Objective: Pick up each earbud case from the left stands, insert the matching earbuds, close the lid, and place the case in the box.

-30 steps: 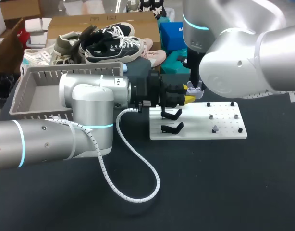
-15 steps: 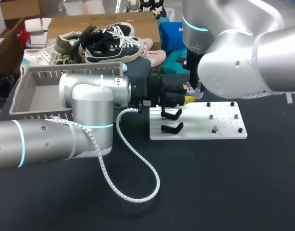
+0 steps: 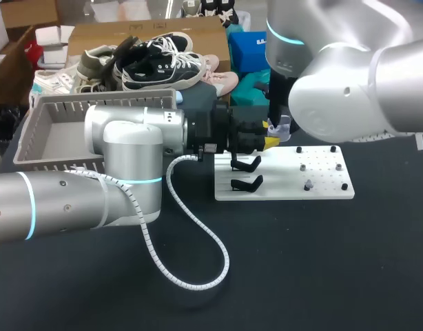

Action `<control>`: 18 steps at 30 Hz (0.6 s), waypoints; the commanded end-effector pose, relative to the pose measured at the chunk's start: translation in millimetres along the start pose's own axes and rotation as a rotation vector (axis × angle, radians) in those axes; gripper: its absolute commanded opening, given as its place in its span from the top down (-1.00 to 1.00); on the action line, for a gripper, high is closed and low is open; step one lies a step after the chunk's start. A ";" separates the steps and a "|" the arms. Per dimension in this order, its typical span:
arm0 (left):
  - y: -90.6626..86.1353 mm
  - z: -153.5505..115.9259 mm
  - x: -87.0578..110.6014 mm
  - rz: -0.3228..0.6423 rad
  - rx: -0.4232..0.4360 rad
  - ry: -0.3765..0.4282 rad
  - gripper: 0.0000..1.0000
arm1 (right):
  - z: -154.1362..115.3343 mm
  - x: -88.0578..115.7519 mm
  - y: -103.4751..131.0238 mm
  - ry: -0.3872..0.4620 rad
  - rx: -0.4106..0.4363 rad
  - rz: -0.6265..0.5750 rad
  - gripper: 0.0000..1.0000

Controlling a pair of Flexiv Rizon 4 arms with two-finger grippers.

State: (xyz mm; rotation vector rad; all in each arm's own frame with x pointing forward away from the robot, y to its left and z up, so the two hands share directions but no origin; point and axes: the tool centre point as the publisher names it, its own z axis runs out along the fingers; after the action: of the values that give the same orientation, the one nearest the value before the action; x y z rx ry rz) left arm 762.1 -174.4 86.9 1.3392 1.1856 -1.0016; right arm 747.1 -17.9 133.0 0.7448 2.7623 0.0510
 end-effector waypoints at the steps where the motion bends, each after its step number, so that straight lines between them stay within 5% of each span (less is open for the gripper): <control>1: 0.4 0.3 0.6 0.001 -0.001 -0.002 1.00 | -8.7 9.3 -16.6 -0.016 -0.031 0.009 0.34; 18: 0.4 0.3 0.6 0.001 -0.001 -0.002 1.00 | -4.7 61.8 -63.1 -0.043 -0.022 -0.108 0.23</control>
State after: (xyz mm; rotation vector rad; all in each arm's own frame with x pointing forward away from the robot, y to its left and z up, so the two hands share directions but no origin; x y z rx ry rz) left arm 762.1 -174.5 86.9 1.3391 1.1856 -1.0016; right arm 673.1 -37.4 122.5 0.5927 2.7942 0.0197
